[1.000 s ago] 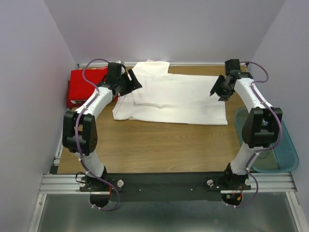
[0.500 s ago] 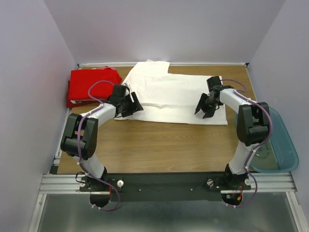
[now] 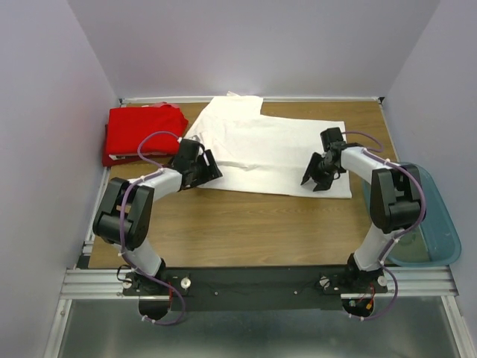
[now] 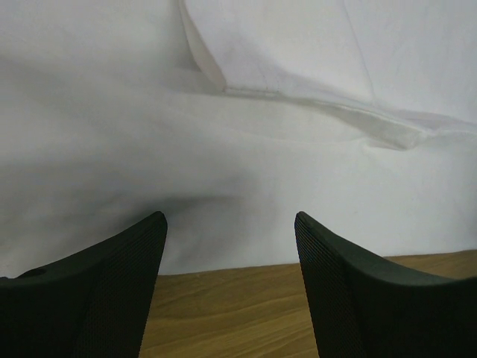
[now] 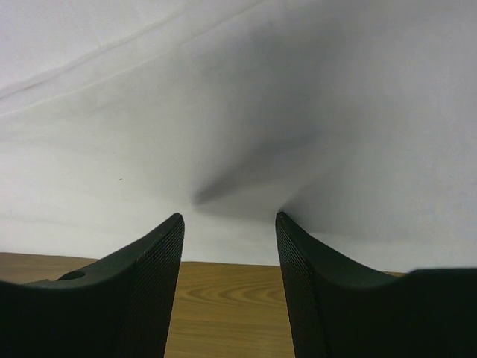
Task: Fold and stack the t-shirts
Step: Fold the tshirt
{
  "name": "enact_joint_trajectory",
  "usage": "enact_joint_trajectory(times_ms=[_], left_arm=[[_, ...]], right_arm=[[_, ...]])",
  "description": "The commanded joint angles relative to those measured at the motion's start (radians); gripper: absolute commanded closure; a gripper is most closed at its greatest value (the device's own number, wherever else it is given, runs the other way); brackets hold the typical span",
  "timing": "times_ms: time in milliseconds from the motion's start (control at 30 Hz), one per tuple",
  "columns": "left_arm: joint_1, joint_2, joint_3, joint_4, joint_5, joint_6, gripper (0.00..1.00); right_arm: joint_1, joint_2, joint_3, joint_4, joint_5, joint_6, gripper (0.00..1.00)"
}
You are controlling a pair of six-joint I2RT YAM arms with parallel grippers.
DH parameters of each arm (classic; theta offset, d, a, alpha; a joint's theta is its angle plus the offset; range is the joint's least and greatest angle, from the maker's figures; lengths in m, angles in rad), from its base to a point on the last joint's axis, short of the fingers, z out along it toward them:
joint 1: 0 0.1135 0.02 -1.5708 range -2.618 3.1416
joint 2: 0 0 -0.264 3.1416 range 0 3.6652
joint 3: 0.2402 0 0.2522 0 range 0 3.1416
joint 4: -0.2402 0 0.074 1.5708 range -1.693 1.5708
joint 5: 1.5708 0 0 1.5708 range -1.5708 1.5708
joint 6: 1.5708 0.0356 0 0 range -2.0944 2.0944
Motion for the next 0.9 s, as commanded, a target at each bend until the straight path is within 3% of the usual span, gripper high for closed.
enact_joint_trajectory(times_ms=[0,333,633,767,867], left_arm=[[-0.014,-0.038,-0.066,-0.048,-0.081,-0.019,0.22],[-0.051,-0.155,-0.178,-0.128,-0.11,-0.099,0.22],[-0.1,-0.418,-0.161,-0.224,-0.118,-0.206,0.21],[-0.1,-0.383,-0.066,-0.226,-0.153,-0.174,0.21],[-0.1,-0.249,0.008,-0.243,-0.164,-0.122,0.24]], right_arm=[[-0.001,0.009,-0.124,-0.104,0.069,0.009,0.4],[-0.004,-0.114,-0.236,-0.133,0.051,0.064,0.39],[-0.004,-0.263,-0.203,-0.187,0.023,0.066,0.38],[-0.004,-0.323,-0.154,-0.205,0.002,0.061,0.38],[-0.002,-0.343,-0.126,-0.207,-0.018,0.064,0.38]])
